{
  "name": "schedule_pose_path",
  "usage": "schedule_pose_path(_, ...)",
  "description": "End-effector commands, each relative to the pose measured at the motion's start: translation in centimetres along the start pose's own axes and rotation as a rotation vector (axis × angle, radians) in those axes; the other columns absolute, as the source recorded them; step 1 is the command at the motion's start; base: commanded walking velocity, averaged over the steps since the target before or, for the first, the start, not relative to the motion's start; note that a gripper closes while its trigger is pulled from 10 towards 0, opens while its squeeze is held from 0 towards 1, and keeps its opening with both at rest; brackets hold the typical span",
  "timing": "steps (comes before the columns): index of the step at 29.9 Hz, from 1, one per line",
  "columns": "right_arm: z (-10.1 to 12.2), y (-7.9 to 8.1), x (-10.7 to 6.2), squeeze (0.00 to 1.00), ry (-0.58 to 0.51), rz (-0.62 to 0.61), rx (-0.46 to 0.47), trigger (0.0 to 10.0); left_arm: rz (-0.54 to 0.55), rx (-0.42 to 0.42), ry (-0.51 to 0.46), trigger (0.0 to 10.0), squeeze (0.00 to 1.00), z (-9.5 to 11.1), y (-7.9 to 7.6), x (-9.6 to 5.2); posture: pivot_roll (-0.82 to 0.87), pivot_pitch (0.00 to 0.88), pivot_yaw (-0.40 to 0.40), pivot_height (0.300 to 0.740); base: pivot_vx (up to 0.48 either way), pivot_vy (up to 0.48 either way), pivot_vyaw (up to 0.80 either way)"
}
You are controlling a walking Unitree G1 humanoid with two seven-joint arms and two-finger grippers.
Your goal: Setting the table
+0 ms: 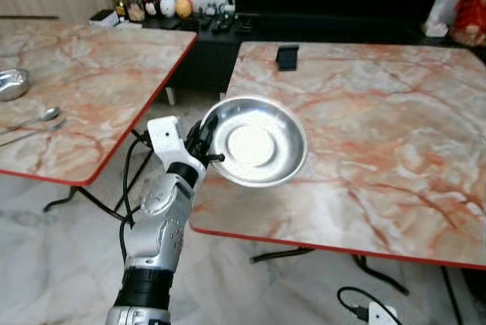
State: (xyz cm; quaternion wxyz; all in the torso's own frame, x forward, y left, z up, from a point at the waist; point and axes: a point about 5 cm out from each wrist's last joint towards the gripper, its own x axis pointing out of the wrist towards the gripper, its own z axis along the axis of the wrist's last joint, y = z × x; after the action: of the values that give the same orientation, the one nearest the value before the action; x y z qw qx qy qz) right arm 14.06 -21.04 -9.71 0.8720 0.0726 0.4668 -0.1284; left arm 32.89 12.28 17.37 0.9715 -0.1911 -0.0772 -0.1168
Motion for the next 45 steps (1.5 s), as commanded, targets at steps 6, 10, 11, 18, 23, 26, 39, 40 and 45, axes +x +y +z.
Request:
schedule_pose_path(6, -0.22, 0.32, -0.03, 0.00, 0.001, 0.007, 0.016, 10.0, 0.002, -0.001, -0.014, 10.0, 0.00, 0.20, 0.12, -0.03, 0.04, 0.000, -0.019, 0.740, 0.000, -0.287, 0.00)
schedule_pose_path(10, -0.26, 0.31, -0.04, 0.00, 0.003, 0.006, 0.023, 10.0, -0.001, -0.001, -0.014, 10.0, 0.00, 0.18, 0.06, 0.00, 0.03, 0.000, -0.018, 0.740, 0.000, -0.288, 0.00)
schedule_pose_path(11, -0.28, 0.30, -0.05, 0.00, 0.003, 0.006, 0.021, 10.0, -0.001, -0.002, -0.014, 10.0, 0.00, 0.19, 0.06, 0.03, 0.03, 0.000, -0.018, 0.740, 0.000, -0.289, 0.00)
schedule_pose_path(18, -0.34, 0.22, -0.07, 0.00, 0.004, 0.006, 0.014, 10.0, -0.006, -0.003, -0.015, 10.0, 0.00, 0.10, -0.05, -0.05, 0.04, 0.000, -0.021, 0.740, 0.000, -0.285, 0.00)
schedule_pose_path(23, -0.41, 0.18, -0.09, 0.00, 0.004, 0.007, 0.010, 10.0, -0.015, -0.002, -0.017, 10.0, 0.00, 0.18, -0.16, -0.04, 0.04, 0.000, -0.021, 0.740, 0.000, -0.286, 0.00)
schedule_pose_path(26, -0.42, 0.17, -0.10, 0.00, 0.004, 0.007, 0.009, 10.0, -0.015, -0.003, -0.016, 10.0, 0.00, 0.18, -0.14, -0.02, 0.04, 0.000, -0.021, 0.740, 0.000, -0.289, 0.00)
schedule_pose_path(39, -0.58, 0.19, -0.13, 0.00, 0.010, 0.007, 0.012, 10.0, -0.019, -0.001, -0.010, 10.0, 0.00, 0.05, -0.13, -0.07, 0.04, 0.000, -0.021, 0.740, 0.000, -0.284, -0.44)
schedule_pose_path(40, -0.52, 0.20, -0.12, 0.00, 0.006, 0.007, 0.009, 10.0, -0.018, 0.002, -0.008, 10.0, 0.00, 0.03, -0.06, -0.07, 0.04, 0.000, -0.020, 0.740, 0.000, -0.262, 0.00)
schedule_pose_path(45, -0.46, 0.23, -0.10, 0.00, 0.004, 0.005, 0.023, 10.0, -0.017, 0.022, 0.003, 10.0, 0.00, 0.04, 0.43, -0.07, 0.04, 0.000, -0.021, 0.740, 0.000, -0.256, 0.00)
